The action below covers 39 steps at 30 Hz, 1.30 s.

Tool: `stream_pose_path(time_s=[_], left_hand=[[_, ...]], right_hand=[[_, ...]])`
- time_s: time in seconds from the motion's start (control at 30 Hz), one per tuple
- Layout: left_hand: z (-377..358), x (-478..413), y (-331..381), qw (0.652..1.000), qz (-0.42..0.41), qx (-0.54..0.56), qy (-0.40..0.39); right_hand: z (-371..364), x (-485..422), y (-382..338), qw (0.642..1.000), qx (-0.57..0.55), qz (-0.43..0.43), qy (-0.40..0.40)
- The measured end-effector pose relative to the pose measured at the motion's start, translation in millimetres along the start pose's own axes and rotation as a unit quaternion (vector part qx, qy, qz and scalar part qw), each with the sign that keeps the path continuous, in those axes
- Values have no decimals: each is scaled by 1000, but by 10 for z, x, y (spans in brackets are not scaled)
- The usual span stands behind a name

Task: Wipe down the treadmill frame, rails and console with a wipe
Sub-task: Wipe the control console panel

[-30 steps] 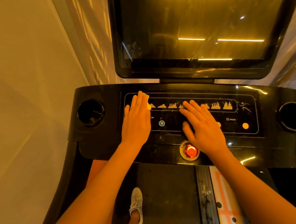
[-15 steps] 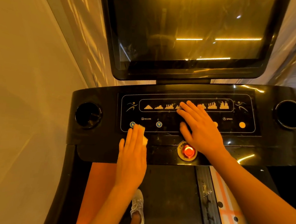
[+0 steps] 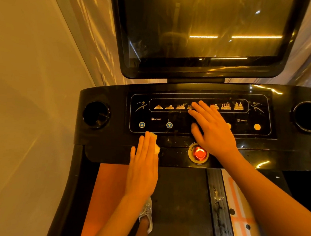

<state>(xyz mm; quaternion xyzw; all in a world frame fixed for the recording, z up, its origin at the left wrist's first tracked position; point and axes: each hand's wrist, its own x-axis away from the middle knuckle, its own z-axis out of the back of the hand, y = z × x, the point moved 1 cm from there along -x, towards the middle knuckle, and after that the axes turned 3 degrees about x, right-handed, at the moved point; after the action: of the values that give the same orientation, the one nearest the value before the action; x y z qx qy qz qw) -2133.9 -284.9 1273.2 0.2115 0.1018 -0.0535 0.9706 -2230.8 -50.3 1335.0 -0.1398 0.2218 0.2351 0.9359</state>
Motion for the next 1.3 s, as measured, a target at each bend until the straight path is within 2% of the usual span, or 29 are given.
stream_pose_path(time_s=[0.1,0.3,0.53,0.67,1.0,1.3], left_hand=[[-100,189,-9,1000,-4,-5,6],[72,-405,98,999,-6,-35,20],[-81,72,101,999,11,-33,8],[85,-355,244,1000,8,-19,-1],[457,-1707,373,998,4,-31,45],[308,-1091,297,998,12,-52,42]], right_hand=[[-11,7,9,1000,6,2,2],[1,13,10,1000,4,-1,-6],[9,10,12,1000,5,-1,-11],[11,7,11,1000,4,-2,-13],[12,6,20,1000,-4,-1,-10],[-1,13,23,1000,-5,0,-5]])
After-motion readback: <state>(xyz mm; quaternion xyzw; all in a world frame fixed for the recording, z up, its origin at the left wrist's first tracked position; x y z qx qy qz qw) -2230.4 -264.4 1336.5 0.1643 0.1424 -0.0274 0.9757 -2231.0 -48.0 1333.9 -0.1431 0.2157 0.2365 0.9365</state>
